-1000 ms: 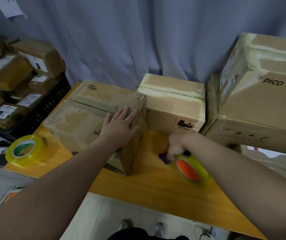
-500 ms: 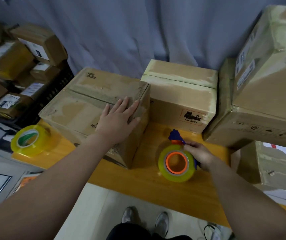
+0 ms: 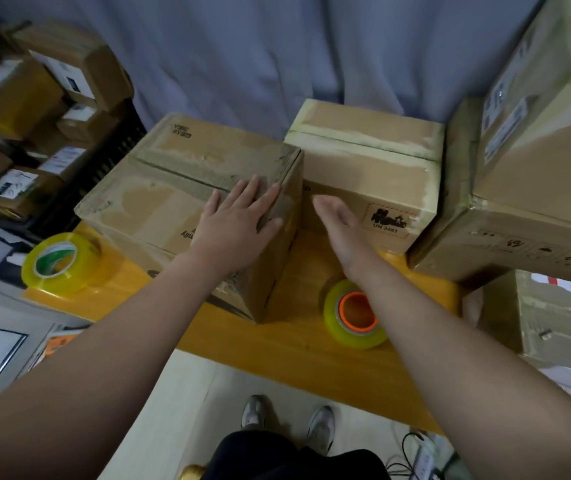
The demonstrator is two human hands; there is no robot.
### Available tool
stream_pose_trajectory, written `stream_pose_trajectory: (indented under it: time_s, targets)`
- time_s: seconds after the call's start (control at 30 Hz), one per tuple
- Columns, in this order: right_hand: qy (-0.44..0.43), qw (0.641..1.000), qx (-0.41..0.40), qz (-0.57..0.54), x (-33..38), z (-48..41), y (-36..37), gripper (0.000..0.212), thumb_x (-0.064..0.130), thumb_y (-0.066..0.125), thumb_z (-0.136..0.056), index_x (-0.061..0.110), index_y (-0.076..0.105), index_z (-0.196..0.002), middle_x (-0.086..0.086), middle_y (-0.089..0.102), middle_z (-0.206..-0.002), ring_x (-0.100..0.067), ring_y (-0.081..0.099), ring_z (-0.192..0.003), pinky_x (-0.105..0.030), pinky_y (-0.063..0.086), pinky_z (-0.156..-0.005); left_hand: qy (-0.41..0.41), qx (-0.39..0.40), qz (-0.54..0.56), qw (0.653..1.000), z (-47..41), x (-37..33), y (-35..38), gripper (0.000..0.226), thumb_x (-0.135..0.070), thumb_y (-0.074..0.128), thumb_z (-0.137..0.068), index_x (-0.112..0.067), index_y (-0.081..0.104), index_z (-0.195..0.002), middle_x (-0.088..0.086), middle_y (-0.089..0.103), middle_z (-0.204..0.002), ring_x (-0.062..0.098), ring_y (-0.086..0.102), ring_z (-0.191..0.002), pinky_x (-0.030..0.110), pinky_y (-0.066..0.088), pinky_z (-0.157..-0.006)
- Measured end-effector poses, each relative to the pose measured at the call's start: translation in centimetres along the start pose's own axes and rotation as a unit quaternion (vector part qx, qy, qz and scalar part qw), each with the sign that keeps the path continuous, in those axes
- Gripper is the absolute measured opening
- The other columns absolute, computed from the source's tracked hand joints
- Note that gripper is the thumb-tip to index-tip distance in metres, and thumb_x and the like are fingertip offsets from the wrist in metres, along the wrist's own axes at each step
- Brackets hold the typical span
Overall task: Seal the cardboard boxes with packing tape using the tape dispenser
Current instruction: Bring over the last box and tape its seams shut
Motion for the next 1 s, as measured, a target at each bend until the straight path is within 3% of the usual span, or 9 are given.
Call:
stream_pose_trajectory:
  time_s: [0.1, 0.2, 0.3, 0.43, 0.57, 0.7, 0.87, 1.0]
  targets:
    - [0.032, 0.994, 0.103, 0.023, 2.3, -0.8, 1.4, 0.048, 0.054, 0.037, -0.096, 0.021, 0.053, -0.127, 0.009, 0.051, -0.119, -0.002, 0.039, -0.108, -0.023, 0.028, -0.091, -0.001, 0.001, -0.006, 1.0, 0.0, 0.0, 0.1, 0.059, -0.057, 0.019, -0.097, -0.04, 0.0, -0.15, -0.003, -0.003, -0.16, 0.016, -0.003, -0.147, 0.044, -0.001, -0.118]
    - [0.03, 0.986, 0.141, 0.084, 1.9, -1.8, 0.7, 0.039, 0.05, 0.049, -0.094, 0.017, 0.063, -0.109, 0.011, 0.058, -0.102, -0.001, 0.049, -0.097, -0.021, 0.032, -0.086, -0.002, 0.001, -0.005, 1.0, 0.0, 0.0, 0.0, 0.06, -0.058, 0.019, -0.097, -0.039, 0.0, -0.15, -0.003, -0.004, -0.16, 0.016, -0.003, -0.147, 0.044, -0.002, -0.118]
    - [0.027, 0.981, 0.156, 0.114, 1.3, -2.2, 0.1, 0.038, 0.04, 0.064, -0.088, 0.003, 0.068, -0.094, 0.002, 0.065, -0.09, -0.003, 0.055, -0.085, -0.019, 0.038, -0.074, -0.002, 0.004, -0.002, 1.0, 0.1, -0.1, -0.1, 0.06, -0.057, 0.021, -0.097, -0.039, 0.0, -0.15, -0.003, -0.005, -0.16, 0.015, -0.004, -0.147, 0.043, -0.003, -0.118]
    - [0.026, 0.982, 0.15, 0.114, 1.4, -2.5, -0.6, 0.025, 0.033, 0.07, -0.084, 0.011, 0.066, -0.076, 0.005, 0.065, -0.075, -0.003, 0.058, -0.075, -0.017, 0.041, -0.067, -0.002, 0.0, 0.0, 1.0, 0.1, -0.1, -0.2, 0.06, -0.052, 0.026, -0.098, -0.039, -0.001, -0.15, -0.003, -0.005, -0.16, 0.015, -0.005, -0.147, 0.043, -0.003, -0.118]
    - [0.02, 0.99, 0.117, 0.072, 0.7, -2.3, -0.4, 0.019, 0.026, 0.074, -0.082, 0.011, 0.067, -0.074, 0.007, 0.064, -0.061, -0.001, 0.055, -0.052, -0.011, 0.043, -0.054, 0.012, 0.053, -0.005, 0.999, 0.0, 0.3, -0.7, 0.077, -0.045, 0.041, -0.092, -0.038, -0.01, -0.149, -0.003, -0.014, -0.159, 0.014, -0.01, -0.146, 0.04, -0.006, -0.117]
    - [0.032, 0.997, 0.06, 0.031, -1.0, -2.2, 1.3, 0.023, 0.025, 0.075, -0.081, 0.008, 0.063, -0.091, 0.002, 0.063, -0.074, -0.005, 0.057, -0.059, -0.013, 0.043, -0.052, 0.031, 0.06, -0.008, 0.998, 0.2, 0.7, -0.8, 0.08, -0.05, 0.04, -0.09, -0.037, -0.012, -0.149, -0.003, -0.016, -0.159, 0.014, -0.012, -0.146, 0.039, -0.005, -0.118]
    - [0.026, 0.999, 0.002, -0.042, -2.7, -3.0, 4.0, 0.033, 0.016, 0.075, -0.082, 0.016, 0.042, -0.076, 0.003, 0.052, -0.066, -0.005, 0.048, -0.055, -0.014, 0.038, -0.049, 0.031, 0.048, -0.016, 0.998, 0.3, 0.9, -0.4, 0.077, -0.048, 0.037, -0.091, -0.037, -0.014, -0.148, -0.004, -0.017, -0.158, 0.012, -0.014, -0.145, 0.038, -0.005, -0.119]
    - [0.03, 0.998, -0.05, -0.009, -3.8, -2.2, 4.7, 0.034, 0.031, 0.077, -0.079, 0.016, 0.048, -0.088, 0.003, 0.053, -0.082, -0.011, 0.049, -0.075, -0.023, 0.042, -0.064, 0.034, 0.039, -0.018, 0.999, 0.3, 1.3, -0.2, 0.076, -0.049, 0.035, -0.092, -0.036, -0.014, -0.148, -0.004, -0.016, -0.158, 0.012, -0.013, -0.145, 0.038, -0.005, -0.118]
Point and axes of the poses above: each hand's wrist, its own z-axis away from the middle knuckle, its own y-axis out of the palm, x = y × z, the point moved 3 cm from there along -z, towards the middle knuckle
